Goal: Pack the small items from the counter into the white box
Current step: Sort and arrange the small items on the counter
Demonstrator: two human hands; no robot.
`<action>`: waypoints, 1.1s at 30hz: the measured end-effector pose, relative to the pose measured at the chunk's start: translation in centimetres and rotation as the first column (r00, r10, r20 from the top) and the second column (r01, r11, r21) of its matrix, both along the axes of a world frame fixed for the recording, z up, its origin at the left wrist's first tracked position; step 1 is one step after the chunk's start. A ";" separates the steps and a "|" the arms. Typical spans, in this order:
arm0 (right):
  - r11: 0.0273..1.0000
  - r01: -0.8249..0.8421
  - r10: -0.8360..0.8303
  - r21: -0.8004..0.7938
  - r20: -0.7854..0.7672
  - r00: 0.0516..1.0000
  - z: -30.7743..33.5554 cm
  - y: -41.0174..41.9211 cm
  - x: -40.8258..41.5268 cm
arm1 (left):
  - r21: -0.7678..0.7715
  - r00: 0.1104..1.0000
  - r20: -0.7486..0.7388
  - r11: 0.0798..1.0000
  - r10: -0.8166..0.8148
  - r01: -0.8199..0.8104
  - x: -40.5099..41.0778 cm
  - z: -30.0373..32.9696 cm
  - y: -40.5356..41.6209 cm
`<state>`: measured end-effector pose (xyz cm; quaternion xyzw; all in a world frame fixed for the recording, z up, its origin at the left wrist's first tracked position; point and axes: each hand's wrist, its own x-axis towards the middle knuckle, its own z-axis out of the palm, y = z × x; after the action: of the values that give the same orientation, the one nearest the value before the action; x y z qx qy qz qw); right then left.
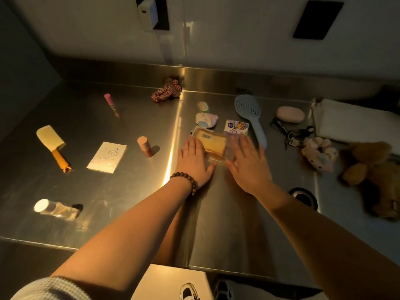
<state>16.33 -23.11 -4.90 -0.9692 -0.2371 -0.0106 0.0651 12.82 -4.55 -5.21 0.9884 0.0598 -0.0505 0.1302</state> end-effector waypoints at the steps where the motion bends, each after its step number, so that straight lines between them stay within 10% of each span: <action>1: 0.999 0.048 -0.048 0.025 0.027 0.998 0.5 -1.3 -0.8 | -0.006 0.999 0.030 1.000 -0.015 0.015 -0.6 0.4 -0.7; 14: 0.879 0.474 -0.477 -0.048 -0.096 0.874 -2.5 -14.8 -9.3 | 0.038 0.964 -0.019 0.963 -0.265 0.266 -2.9 0.0 -11.7; 33: 0.958 0.282 -0.269 0.048 -0.181 0.946 -3.3 -6.7 2.5 | 0.148 0.965 0.017 0.955 -0.263 0.257 2.7 -1.8 -10.1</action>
<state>18.88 -29.78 -8.17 -0.9871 -0.0922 0.0557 0.1188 15.47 -14.68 -7.00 0.9952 -0.0696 -0.0450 0.0515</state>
